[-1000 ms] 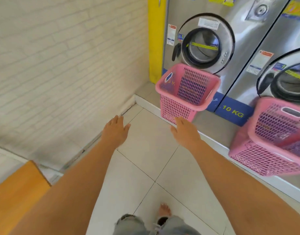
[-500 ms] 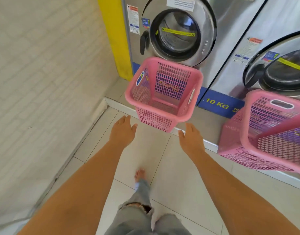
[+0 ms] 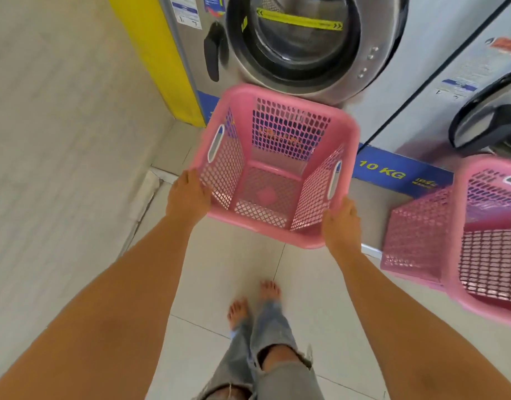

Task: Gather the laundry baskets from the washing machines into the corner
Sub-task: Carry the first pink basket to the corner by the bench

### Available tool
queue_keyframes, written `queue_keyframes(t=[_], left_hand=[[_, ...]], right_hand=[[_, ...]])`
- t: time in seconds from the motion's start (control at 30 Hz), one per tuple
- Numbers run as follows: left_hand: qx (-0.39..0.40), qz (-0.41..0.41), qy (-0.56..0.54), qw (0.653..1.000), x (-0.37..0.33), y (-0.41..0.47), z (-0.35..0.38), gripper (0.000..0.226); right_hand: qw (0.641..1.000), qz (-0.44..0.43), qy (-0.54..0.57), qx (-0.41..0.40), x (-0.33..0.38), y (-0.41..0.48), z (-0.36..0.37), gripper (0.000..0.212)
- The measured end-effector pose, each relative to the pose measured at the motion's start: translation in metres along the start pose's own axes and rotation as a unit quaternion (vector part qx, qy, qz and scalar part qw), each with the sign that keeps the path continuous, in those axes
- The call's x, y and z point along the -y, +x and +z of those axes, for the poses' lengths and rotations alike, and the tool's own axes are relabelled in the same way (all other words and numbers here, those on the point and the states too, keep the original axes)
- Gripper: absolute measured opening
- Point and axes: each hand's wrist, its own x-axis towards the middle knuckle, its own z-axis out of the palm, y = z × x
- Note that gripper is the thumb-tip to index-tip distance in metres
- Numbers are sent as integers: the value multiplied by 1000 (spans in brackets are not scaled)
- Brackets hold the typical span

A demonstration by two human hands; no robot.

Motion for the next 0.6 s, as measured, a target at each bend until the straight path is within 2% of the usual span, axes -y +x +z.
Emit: queue_keyframes(t=[0.27, 0.4, 0.5, 0.6], left_hand=[[21, -45, -14, 999, -5, 100, 26, 63], [-6, -74, -56, 996, -10, 132, 40, 68], [-40, -80, -49, 995, -5, 145, 48, 63], [-82, -87, -48, 992, -5, 142, 51, 45]], right_hand=[[999, 17, 32, -35, -3, 88, 25, 70], [995, -24, 76, -66, -9, 109, 35, 69], [991, -27, 106, -80, -13, 114, 40, 71], [990, -35, 112, -79, -14, 113, 39, 72]])
